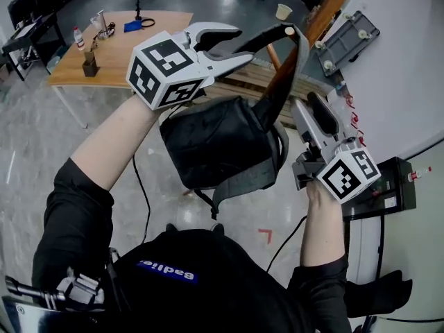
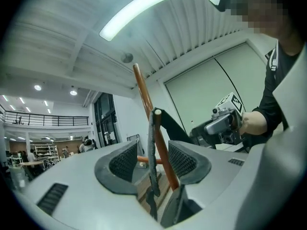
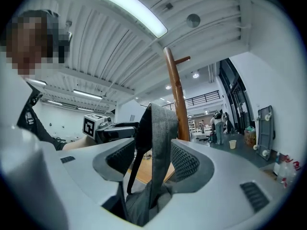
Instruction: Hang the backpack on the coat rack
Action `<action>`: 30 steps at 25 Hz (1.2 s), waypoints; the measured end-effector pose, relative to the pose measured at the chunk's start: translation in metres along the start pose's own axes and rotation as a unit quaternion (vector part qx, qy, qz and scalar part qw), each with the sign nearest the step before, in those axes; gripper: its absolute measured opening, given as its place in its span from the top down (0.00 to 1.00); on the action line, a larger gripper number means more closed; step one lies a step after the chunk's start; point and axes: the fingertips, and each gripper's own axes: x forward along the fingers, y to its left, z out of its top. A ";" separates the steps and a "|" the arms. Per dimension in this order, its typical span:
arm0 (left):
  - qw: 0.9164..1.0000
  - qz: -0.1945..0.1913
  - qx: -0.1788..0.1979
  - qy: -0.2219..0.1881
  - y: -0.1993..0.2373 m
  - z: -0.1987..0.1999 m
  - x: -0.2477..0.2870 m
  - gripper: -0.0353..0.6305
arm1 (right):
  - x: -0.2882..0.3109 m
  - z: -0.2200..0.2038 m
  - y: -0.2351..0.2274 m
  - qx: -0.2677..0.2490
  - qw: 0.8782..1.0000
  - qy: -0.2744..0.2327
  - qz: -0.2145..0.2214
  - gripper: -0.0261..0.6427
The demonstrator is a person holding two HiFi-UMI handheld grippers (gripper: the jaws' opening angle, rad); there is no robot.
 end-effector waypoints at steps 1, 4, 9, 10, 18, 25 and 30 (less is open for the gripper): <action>1.000 0.011 0.000 -0.012 -0.004 0.004 -0.010 0.65 | -0.008 0.001 0.007 -0.002 1.000 -0.008 0.003 0.63; 0.998 0.047 -0.001 -0.042 -0.024 0.015 -0.039 0.65 | -0.032 0.000 0.029 -0.009 0.999 -0.028 0.025 0.63; 0.995 0.096 -0.004 -0.029 -0.095 0.006 -0.069 0.66 | -0.080 -0.026 0.053 -0.010 0.996 -0.032 0.081 0.64; 0.994 0.107 -0.005 -0.021 -0.111 0.002 -0.071 0.66 | -0.091 -0.034 0.054 -0.010 0.995 -0.028 0.091 0.63; 0.971 0.222 -0.085 -0.006 -0.229 -0.024 -0.088 0.66 | -0.173 -0.096 0.057 -0.018 0.983 0.004 0.184 0.64; 0.955 0.237 -0.178 -0.016 -0.347 -0.054 -0.085 0.80 | -0.242 -0.149 0.095 0.036 0.969 0.024 0.243 0.78; 0.950 0.211 -0.228 -0.024 -0.391 -0.065 -0.087 0.93 | -0.269 -0.175 0.118 0.083 0.967 0.038 0.240 0.95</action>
